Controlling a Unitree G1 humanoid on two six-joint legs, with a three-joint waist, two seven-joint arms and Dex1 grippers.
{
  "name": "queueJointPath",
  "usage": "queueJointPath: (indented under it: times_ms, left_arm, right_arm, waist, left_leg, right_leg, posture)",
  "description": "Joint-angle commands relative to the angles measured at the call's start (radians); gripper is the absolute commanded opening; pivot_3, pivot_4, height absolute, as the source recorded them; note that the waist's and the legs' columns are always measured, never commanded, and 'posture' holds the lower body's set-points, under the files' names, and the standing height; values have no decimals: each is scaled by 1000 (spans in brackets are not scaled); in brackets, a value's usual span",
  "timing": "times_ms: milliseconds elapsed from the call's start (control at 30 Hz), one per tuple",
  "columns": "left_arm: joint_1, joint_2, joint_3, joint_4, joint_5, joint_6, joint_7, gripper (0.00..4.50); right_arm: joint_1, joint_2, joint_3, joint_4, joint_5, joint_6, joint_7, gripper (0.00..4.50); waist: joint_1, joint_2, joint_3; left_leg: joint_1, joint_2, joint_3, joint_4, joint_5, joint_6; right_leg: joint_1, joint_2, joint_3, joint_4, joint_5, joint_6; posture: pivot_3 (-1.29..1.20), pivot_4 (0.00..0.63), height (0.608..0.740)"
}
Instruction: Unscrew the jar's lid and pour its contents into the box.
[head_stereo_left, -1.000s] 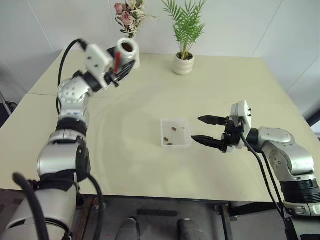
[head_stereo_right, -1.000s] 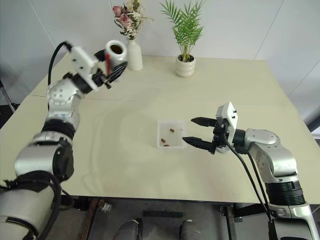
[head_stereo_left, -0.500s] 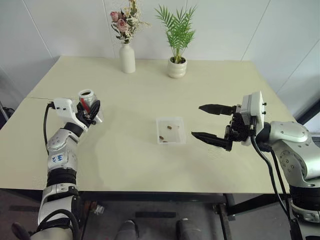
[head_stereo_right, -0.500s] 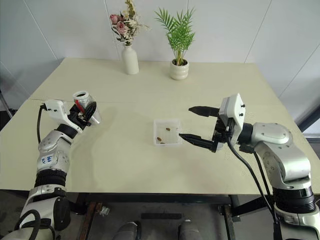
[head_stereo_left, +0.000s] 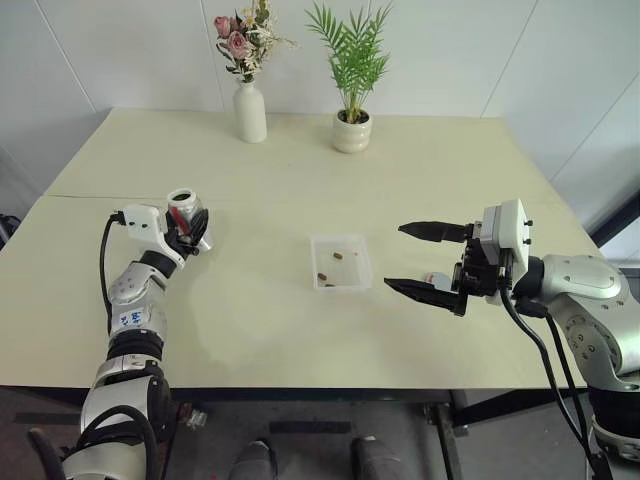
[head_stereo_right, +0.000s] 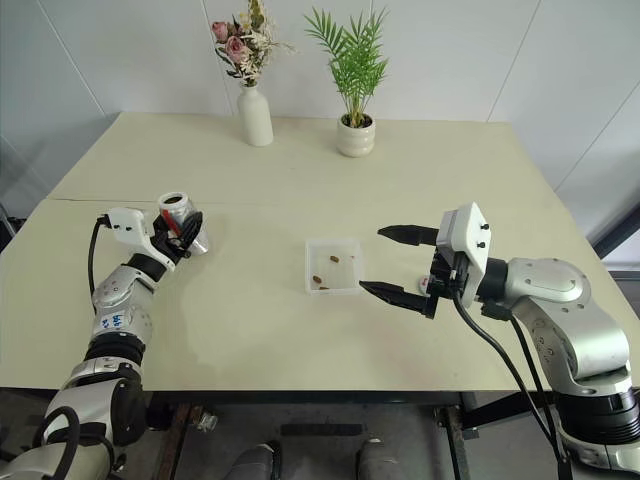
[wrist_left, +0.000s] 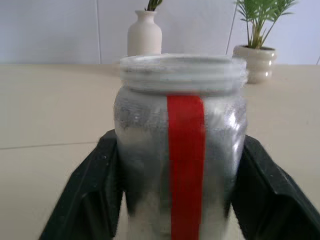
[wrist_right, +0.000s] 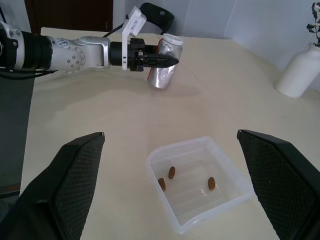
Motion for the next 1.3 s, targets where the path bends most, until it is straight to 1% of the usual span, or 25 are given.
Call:
queueJointPath:
  times_ms: [33,67,100,233,467,600,700,833,900,967,1000,1033,1133,1233,1267,1300]
  left_arm:
    - [-9,8,5,-22,-7,-36,-15,4100]
    - [-5,9,8,-28,-10,-39,-12,4428]
    - [1,10,10,-33,-14,-38,-17,4486]
    - [24,13,13,-73,-18,-34,-12,4486]
    - [84,34,17,-201,-23,-19,-5,4486]
    - [171,91,16,-341,-10,-31,-34,4486]
    - [263,153,45,-461,-20,6,-38,4486]
    - [390,227,51,-649,-69,33,-140,4486]
    - [438,243,61,-766,-154,127,-185,4486]
    - [530,290,54,-941,-306,259,-333,4486]
    - [567,319,44,-1004,-367,318,-410,4486]
    - [591,343,32,-1044,-394,350,-466,4486]
    - [604,381,12,-1075,-400,397,-533,4486]
    - [657,418,6,-1084,-371,380,-641,4486]
    - [671,417,10,-1076,-353,347,-660,4486]
    - [689,418,22,-1082,-359,359,-662,4486]
  right_arm:
    - [1,-18,-41,-37,27,-4,-7,4500]
    - [0,-20,-40,-33,29,-3,-6,4500]
    - [-2,-20,-39,-29,31,-3,-5,4500]
    - [-6,-21,-35,-17,32,-6,-1,4500]
    - [-12,-19,-25,-7,31,-10,7,4500]
    - [-1,-28,-34,-9,30,-12,12,4500]
    - [20,-43,-52,-14,31,-15,17,4500]
    - [48,-70,-80,-15,38,-23,31,4500]
    - [58,-81,-98,-8,42,-24,42,4500]
    - [76,-95,-119,-7,49,-19,52,4500]
    - [82,-99,-122,-10,47,-19,53,4500]
    - [88,-103,-125,-12,52,-11,56,4500]
    - [99,-116,-119,-10,48,-18,75,4500]
    - [89,-117,-109,-3,36,-31,90,4500]
    - [90,-118,-106,4,31,-39,98,4500]
    - [90,-114,-102,13,21,-51,102,4500]
  waist:
    - [1,0,0]
    - [1,0,0]
    - [1,0,0]
    - [1,0,0]
    - [0,0,0]
    - [-6,0,0]
    - [-5,0,0]
    - [-7,0,0]
    - [-4,0,0]
    - [-3,0,0]
    - [-4,0,0]
    - [-5,0,0]
    - [-8,0,0]
    - [-22,0,0]
    - [-30,0,0]
    - [-36,0,0]
  left_leg:
    - [0,0,0,-1,0,0]
    - [0,0,0,-1,0,0]
    - [0,0,0,-1,-1,-1]
    - [0,0,0,-1,-1,-1]
    - [0,0,0,-1,-1,-1]
    - [0,0,1,-2,-1,-1]
    - [0,1,1,-3,-1,-1]
    - [0,1,1,-3,-2,-2]
    - [1,1,2,-3,-2,-3]
    - [1,2,2,-3,-2,-2]
    - [1,2,3,-3,-2,-2]
    - [1,2,3,-3,-3,-2]
    - [1,1,4,-3,-3,-2]
    - [2,1,4,-3,-3,-2]
    - [2,1,4,-3,-3,-2]
    - [2,1,5,-4,-3,-1]
  right_leg:
    - [0,0,0,0,-1,0]
    - [0,0,0,0,-1,0]
    - [0,0,0,0,-1,0]
    - [0,0,0,-1,-2,0]
    - [0,0,0,-1,-2,0]
    - [-1,0,0,-1,-2,-1]
    - [-1,0,0,-1,-2,-2]
    - [-1,0,0,-1,-4,-4]
    - [-1,-1,0,-1,-5,-6]
    - [-1,-1,-1,-2,-11,-17]
    - [0,-2,-1,-3,-11,-17]
    - [0,-2,-1,-4,-11,-18]
    - [0,-2,-1,-5,-12,-20]
    - [1,-3,0,-7,-12,-20]
    - [1,-3,0,-8,-12,-20]
    - [1,-4,0,-9,-12,-20]
  posture:
    - [0,150,740]
    - [0,150,740]
    - [0,150,740]
    - [0,150,740]
    - [0,150,740]
    - [0,150,740]
    - [0,150,740]
    - [0,150,740]
    - [0,150,740]
    - [0,150,740]
    - [0,150,740]
    - [0,150,740]
    - [0,150,740]
    - [0,150,740]
    - [0,150,740]
    - [0,150,740]
